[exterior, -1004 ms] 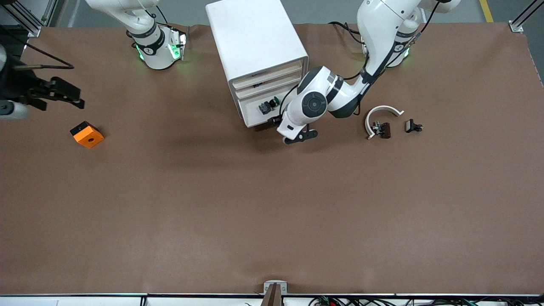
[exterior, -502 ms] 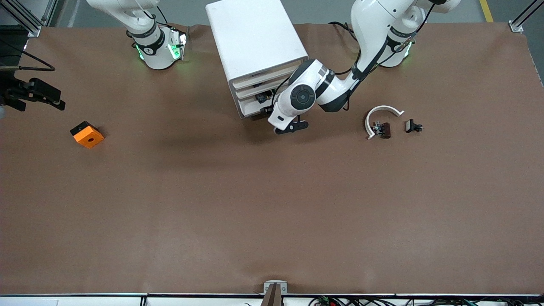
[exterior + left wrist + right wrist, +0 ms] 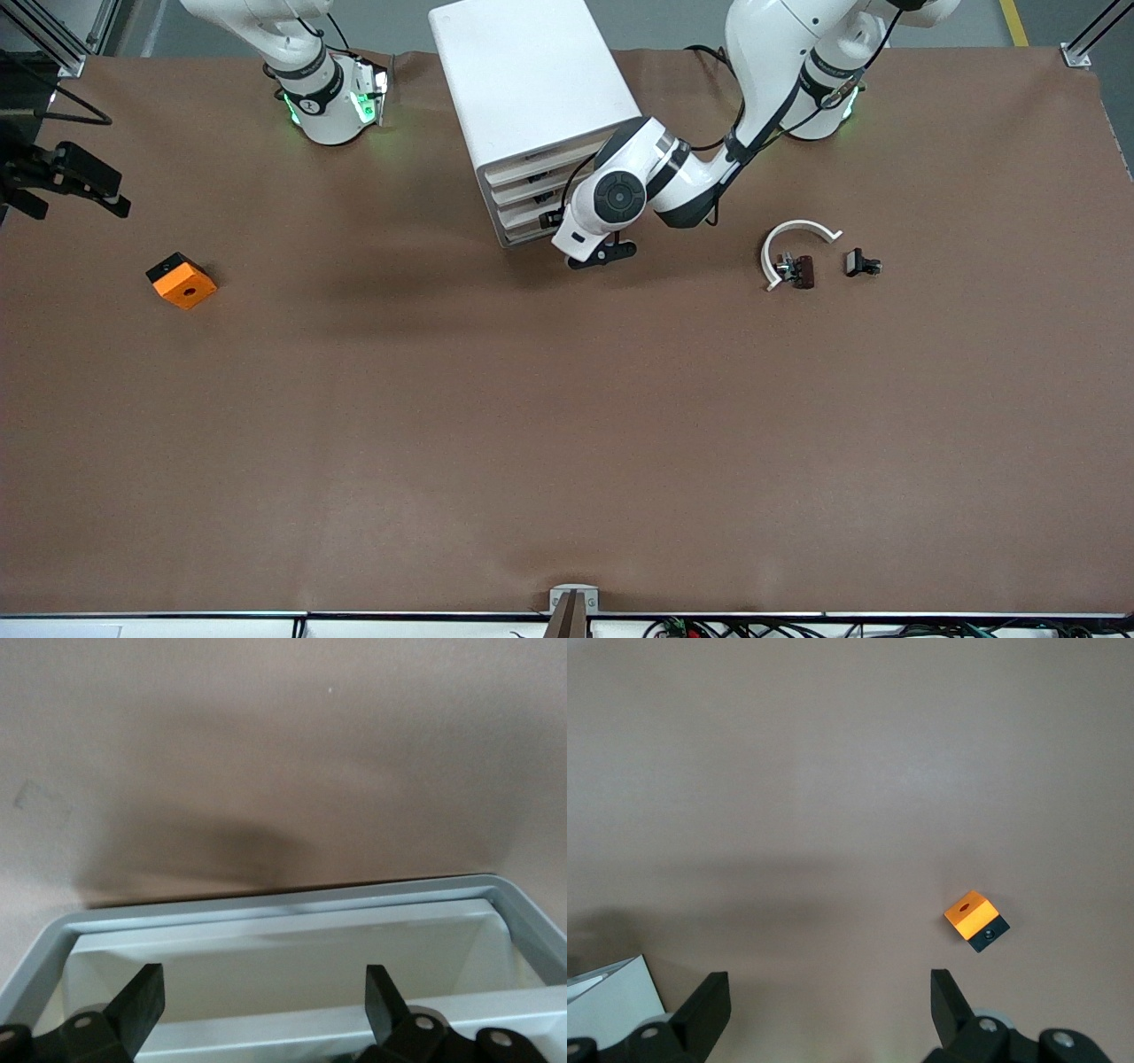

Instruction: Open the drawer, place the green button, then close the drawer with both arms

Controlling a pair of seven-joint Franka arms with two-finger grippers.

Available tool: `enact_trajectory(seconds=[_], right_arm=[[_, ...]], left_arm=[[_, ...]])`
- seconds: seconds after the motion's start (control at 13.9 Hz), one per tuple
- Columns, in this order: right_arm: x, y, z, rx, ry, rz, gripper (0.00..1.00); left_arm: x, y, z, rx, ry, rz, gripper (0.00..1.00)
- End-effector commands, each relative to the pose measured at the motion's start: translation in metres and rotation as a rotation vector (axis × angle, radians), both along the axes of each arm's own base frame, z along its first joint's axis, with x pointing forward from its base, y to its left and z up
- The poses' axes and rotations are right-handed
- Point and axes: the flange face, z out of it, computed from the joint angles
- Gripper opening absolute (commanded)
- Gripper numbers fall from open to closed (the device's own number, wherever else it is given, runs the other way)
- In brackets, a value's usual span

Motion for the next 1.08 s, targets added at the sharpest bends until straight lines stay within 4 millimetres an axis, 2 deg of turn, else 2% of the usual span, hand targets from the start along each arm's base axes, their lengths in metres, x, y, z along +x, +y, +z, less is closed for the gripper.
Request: enact_trajectory(seconds=[0.0, 0.43, 0.57, 0.65, 0.72, 0.86, 1.0], right_arm=[[-0.013, 0.003, 0.012, -0.002, 0.009, -0.001, 1.00], [-0.012, 0.004, 0.011, -0.002, 0.009, 0.000, 1.00], [-0.011, 0.006, 0.009, -0.002, 0.014, 0.003, 1.00], [-0.011, 0.007, 0.009, -0.001, 0.014, 0.006, 1.00], [-0.011, 0.007, 0.009, -0.001, 0.014, 0.006, 1.00], [-0.012, 0.007, 0.008, -0.001, 0.027, 0.008, 1.00], [-0.014, 0.007, 0.004, 0.000, 0.058, 0.008, 1.00]], left_arm=[[-0.013, -0.008, 0.004, 0.010, 0.036, 0.009, 1.00], [-0.018, -0.012, 0.001, 0.002, 0.075, 0.037, 1.00], [-0.002, -0.013, 0.012, -0.017, 0.056, 0.059, 1.00], [0.010, -0.009, 0.017, -0.021, 0.041, 0.075, 1.00], [0.034, 0.003, 0.023, -0.017, 0.030, 0.117, 1.00], [0.090, 0.035, 0.044, -0.022, 0.019, 0.194, 1.00], [0.147, 0.075, 0.074, 0.021, -0.034, 0.195, 1.00]])
